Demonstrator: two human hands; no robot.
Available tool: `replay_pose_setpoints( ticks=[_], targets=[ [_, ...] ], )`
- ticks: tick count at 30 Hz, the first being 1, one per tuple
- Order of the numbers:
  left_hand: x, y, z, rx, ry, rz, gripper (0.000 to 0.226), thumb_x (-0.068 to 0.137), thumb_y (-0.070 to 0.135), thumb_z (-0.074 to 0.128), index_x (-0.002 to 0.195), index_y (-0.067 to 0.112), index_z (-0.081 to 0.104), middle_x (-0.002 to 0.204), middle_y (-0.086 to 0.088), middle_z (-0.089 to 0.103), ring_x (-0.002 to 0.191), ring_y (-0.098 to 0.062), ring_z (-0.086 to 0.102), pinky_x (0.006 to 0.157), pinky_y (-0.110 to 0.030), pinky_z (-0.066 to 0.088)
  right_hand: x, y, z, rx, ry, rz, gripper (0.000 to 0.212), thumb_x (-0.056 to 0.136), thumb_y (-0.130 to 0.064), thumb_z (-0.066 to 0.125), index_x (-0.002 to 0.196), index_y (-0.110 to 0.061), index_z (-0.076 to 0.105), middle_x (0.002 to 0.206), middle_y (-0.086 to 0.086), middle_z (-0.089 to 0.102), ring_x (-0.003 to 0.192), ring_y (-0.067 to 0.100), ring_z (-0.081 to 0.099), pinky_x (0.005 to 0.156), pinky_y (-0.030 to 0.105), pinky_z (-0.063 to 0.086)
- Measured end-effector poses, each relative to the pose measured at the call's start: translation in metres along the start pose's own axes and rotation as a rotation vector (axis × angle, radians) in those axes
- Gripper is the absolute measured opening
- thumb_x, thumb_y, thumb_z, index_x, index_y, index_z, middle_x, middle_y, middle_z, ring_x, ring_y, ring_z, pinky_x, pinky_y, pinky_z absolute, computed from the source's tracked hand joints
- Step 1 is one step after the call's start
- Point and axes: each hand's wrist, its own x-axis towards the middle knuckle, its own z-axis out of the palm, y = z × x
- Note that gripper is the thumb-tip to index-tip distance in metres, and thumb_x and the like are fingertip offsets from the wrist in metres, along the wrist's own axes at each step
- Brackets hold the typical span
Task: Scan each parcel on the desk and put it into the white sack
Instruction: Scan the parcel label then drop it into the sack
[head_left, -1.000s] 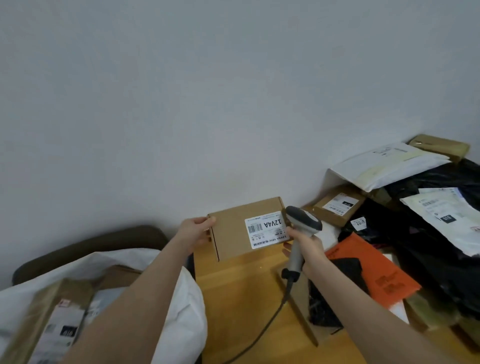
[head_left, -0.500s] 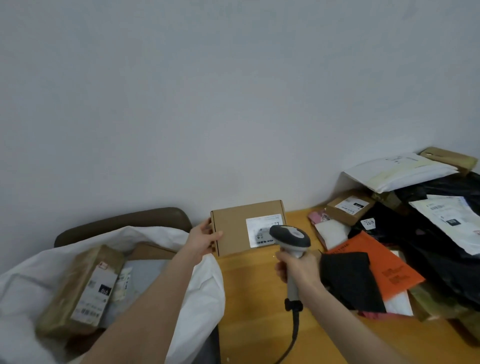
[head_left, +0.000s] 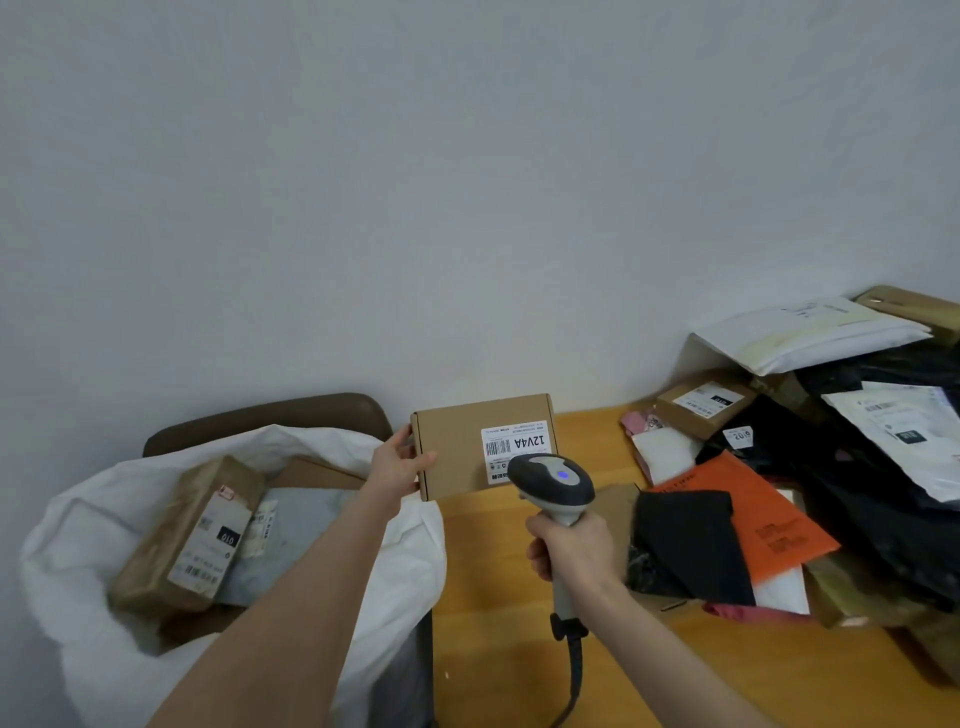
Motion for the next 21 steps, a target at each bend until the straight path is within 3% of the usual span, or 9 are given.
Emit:
replay_pose_setpoints(
  ticks=[5,8,12,16,21],
  targets=[
    [-0.009,-0.003,-0.003,0.015,0.024,-0.013,0.069,0.088,0.003,0.063,0.148,0.017,0.032,0.131,-0.016,0.053,0.116,-0.032,0.053,0.082,-0.04,0.05,-0.001,0.0,-0.005,0.014,-0.048,-0.015,0.012,0.082,-0.005,0.065,0.071,0.0,0.065,0.055,0.008,0.063,0.046,0.017,0.055,0.051,0.027,0.048],
    [-0.022,-0.003,-0.003,0.018,0.065,-0.024,0.068,0.088,0.005,0.064,0.147,0.018,0.032,0.126,-0.011,0.055,0.109,-0.028,0.055,0.077,-0.036,0.05,0.001,0.0,-0.003,0.032,-0.1,-0.023,0.015,0.082,-0.004,0.064,0.067,-0.002,0.063,0.055,0.009,0.062,0.05,0.02,0.054,0.058,0.032,0.048],
    [-0.045,-0.008,-0.022,0.061,0.154,0.003,0.063,0.09,0.006,0.062,0.145,0.017,0.036,0.123,-0.006,0.056,0.108,-0.027,0.055,0.081,-0.038,0.05,0.004,-0.006,0.012,0.078,-0.18,-0.033,0.017,0.085,-0.003,0.061,0.068,-0.003,0.063,0.057,0.01,0.063,0.048,0.018,0.054,0.056,0.031,0.047],
    [-0.068,-0.007,-0.076,0.136,0.345,0.032,0.056,0.091,0.009,0.06,0.143,0.016,0.04,0.127,-0.007,0.056,0.108,-0.024,0.053,0.087,-0.041,0.049,0.011,-0.01,0.04,0.076,-0.276,-0.027,0.017,0.086,-0.004,0.061,0.069,-0.004,0.062,0.055,0.007,0.061,0.047,0.017,0.053,0.05,0.029,0.045],
    [-0.081,0.003,-0.163,0.401,0.6,0.077,0.049,0.091,0.014,0.06,0.138,0.016,0.047,0.129,-0.013,0.058,0.116,-0.031,0.055,0.099,-0.043,0.045,0.016,-0.006,0.083,0.071,-0.292,0.044,0.011,0.083,-0.001,0.061,0.073,0.001,0.063,0.056,0.01,0.062,0.045,0.017,0.052,0.048,0.029,0.043]
  ],
)
